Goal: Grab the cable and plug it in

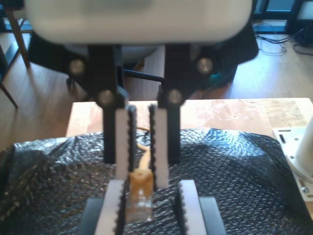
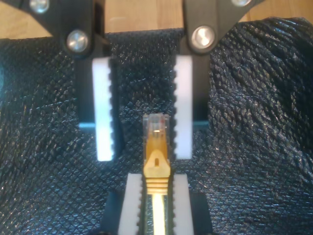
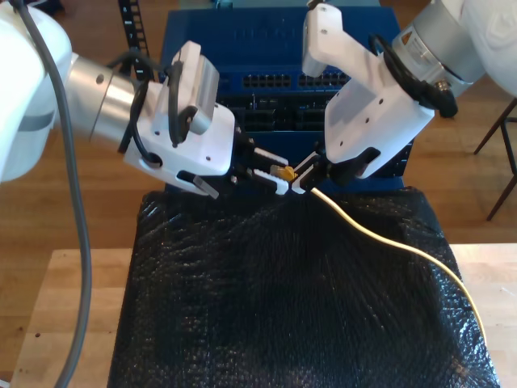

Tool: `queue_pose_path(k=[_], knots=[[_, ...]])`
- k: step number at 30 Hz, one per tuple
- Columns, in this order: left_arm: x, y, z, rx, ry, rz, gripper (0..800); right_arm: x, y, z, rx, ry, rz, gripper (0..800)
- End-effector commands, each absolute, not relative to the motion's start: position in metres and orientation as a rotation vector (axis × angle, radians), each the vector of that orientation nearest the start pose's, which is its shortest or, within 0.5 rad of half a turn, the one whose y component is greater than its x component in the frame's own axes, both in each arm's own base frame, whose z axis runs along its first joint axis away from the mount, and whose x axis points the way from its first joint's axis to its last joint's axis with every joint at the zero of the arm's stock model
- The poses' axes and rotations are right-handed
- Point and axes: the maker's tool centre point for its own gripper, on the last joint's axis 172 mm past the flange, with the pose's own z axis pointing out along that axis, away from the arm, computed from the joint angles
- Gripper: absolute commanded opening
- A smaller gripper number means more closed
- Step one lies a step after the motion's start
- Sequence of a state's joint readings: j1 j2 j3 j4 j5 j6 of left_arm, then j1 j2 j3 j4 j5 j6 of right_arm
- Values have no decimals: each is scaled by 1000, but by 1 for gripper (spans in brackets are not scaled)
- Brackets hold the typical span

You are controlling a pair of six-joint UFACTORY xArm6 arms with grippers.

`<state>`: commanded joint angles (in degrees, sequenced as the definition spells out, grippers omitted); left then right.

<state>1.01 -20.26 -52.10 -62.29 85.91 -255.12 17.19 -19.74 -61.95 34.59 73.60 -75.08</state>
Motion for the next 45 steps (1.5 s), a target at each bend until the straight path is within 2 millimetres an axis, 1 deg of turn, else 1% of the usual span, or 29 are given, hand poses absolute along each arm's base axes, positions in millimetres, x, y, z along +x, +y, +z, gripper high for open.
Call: queue_pose_path(k=[10, 19, 27, 29, 31, 32, 37, 38, 39, 40, 42, 44, 45], knots=[[359, -226, 378, 1530, -1550, 877, 223, 364, 253, 366, -1951, -1776, -551, 4], [359, -226, 378, 1529, -1551, 878, 191, 364, 253, 366, -1951, -1776, -551, 4], [359, -226, 377, 1529, -1550, 877, 122, 364, 253, 366, -1951, -1776, -551, 4], [359, -226, 377, 1529, -1550, 877, 69, 364, 253, 366, -1951, -1776, -551, 4], [359, -226, 377, 1529, -1550, 877, 52, 364, 253, 366, -1951, -1776, -551, 4], [359, -226, 377, 1530, -1549, 876, 31, 364, 253, 366, -1951, -1776, -551, 4], [355, -228, 378, 1515, -1547, 867, 13, 365, 253, 366, -1952, -1775, -553, 16], [354, -229, 378, 1511, -1547, 864, 8, 365, 253, 366, -1953, -1773, -553, 50], [354, -229, 378, 1511, -1547, 864, 3, 364, 253, 366, -1952, -1775, -553, 113], [354, -229, 378, 1512, -1546, 863, 3, 364, 253, 368, -1950, -1777, -557, 214], [354, -229, 379, 1512, -1547, 865, 3, 363, 253, 367, -1949, -1778, -555, 445], [354, -229, 379, 1512, -1547, 865, 3, 362, 252, 365, -1952, -1775, -552, 500], [354, -229, 379, 1513, -1546, 864, 3, 362, 252, 364, -1952, -1774, -550, 541]])
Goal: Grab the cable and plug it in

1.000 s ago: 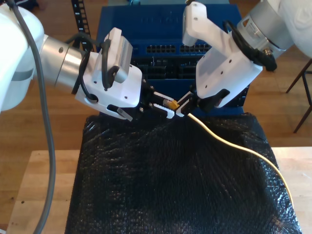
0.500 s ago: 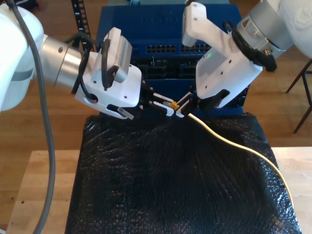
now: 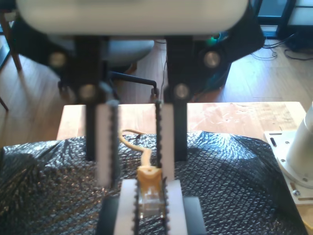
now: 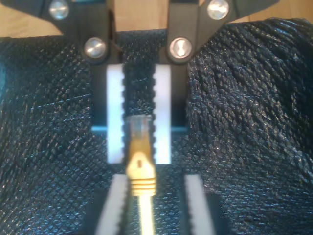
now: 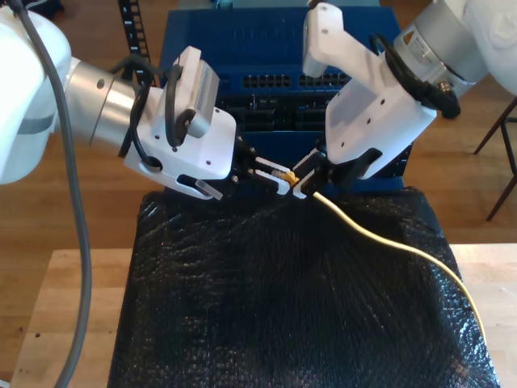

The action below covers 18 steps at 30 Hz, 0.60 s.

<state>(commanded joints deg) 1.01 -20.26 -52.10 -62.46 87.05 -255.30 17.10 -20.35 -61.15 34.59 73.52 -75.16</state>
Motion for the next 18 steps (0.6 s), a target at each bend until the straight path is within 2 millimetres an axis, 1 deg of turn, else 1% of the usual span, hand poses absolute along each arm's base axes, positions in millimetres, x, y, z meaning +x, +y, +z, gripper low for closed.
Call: queue_pose_path(k=[1, 4, 7, 9, 13, 18], knots=[[355, -228, 380, 1514, -1543, 866, 3, 362, 251, 364, -1953, -1777, -552, 583], [356, -230, 385, 1507, -1533, 881, 3, 362, 249, 368, -1955, -1784, -563, 655], [358, -233, 391, 1497, -1516, 897, 3, 361, 246, 374, -1956, -1795, -582, 706], [361, -232, 396, 1495, -1484, 914, 3, 361, 245, 376, -1954, -1799, -591, 720], [362, -231, 404, 1486, -1418, 915, 3, 359, 244, 387, -1925, -1844, -637, 793], [364, -226, 406, 1513, -1369, 896, 3, 360, 238, 401, -1891, -1905, -705, 799]])
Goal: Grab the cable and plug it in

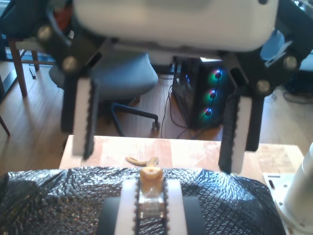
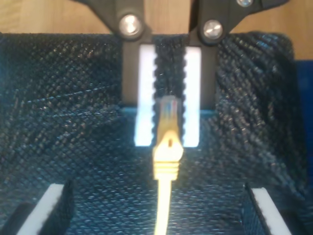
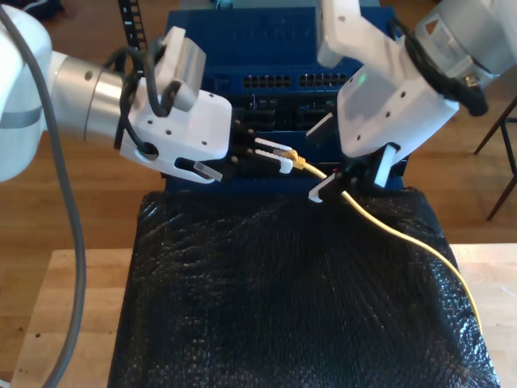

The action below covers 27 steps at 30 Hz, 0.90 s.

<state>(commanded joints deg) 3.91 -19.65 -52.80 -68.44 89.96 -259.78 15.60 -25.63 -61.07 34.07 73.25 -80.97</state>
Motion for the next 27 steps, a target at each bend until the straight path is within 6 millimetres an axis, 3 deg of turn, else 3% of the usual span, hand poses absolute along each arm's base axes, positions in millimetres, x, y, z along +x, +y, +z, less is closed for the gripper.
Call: queue_pose_path(k=[10, 14, 21, 27], knots=[[351, -235, 419, 1467, -1277, 828, 3, 360, 229, 412, 2346, 2404, 934, 799], [355, -229, 416, 1484, -1247, 823, 3, 358, 227, 420, 2325, 2391, 963, 799], [363, -217, 408, 1496, -1192, 809, 3, 371, 205, 420, 2302, 2359, 983, 799], [362, -217, 406, 1489, -1183, 795, 5, 371, 204, 421, 2310, 2356, 990, 799]])
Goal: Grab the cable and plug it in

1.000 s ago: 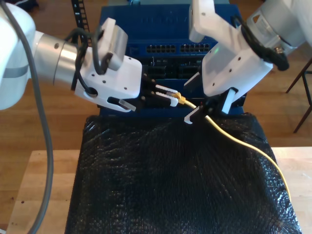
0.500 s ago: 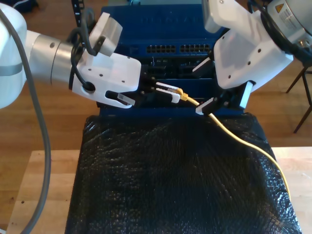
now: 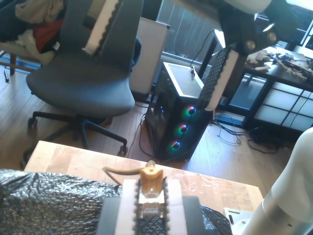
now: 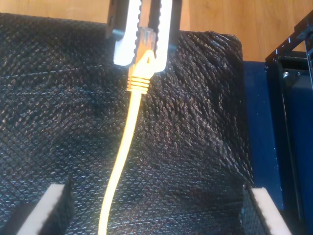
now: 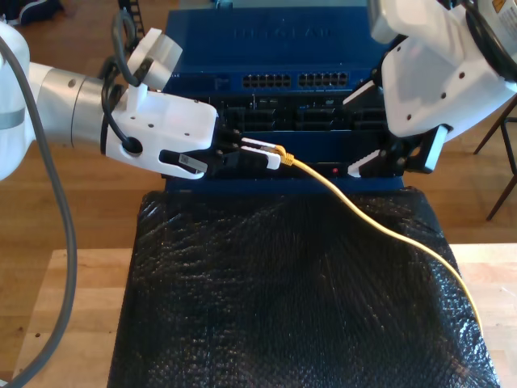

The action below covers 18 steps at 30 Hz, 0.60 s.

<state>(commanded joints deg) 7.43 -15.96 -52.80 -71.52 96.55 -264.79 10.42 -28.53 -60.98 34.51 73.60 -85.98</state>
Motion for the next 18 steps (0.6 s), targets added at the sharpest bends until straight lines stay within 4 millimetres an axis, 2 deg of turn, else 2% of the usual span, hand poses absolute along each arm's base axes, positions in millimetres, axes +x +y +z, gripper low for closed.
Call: queue_pose_path(k=[6, 9, 14, 18], knots=[[355, -220, 407, 1465, -1163, 758, 6, 368, 202, 427, 2292, 2349, 1007, 796], [353, -220, 407, 1465, -1146, 738, 7, 365, 203, 437, 2265, 2341, 1039, 770], [345, -223, 404, 1430, -1094, 666, 8, 351, 200, 459, 2183, 2330, 1103, 777], [348, -223, 415, 1379, -1017, 656, 8, 342, 200, 467, 2111, 2351, 1136, 778]])
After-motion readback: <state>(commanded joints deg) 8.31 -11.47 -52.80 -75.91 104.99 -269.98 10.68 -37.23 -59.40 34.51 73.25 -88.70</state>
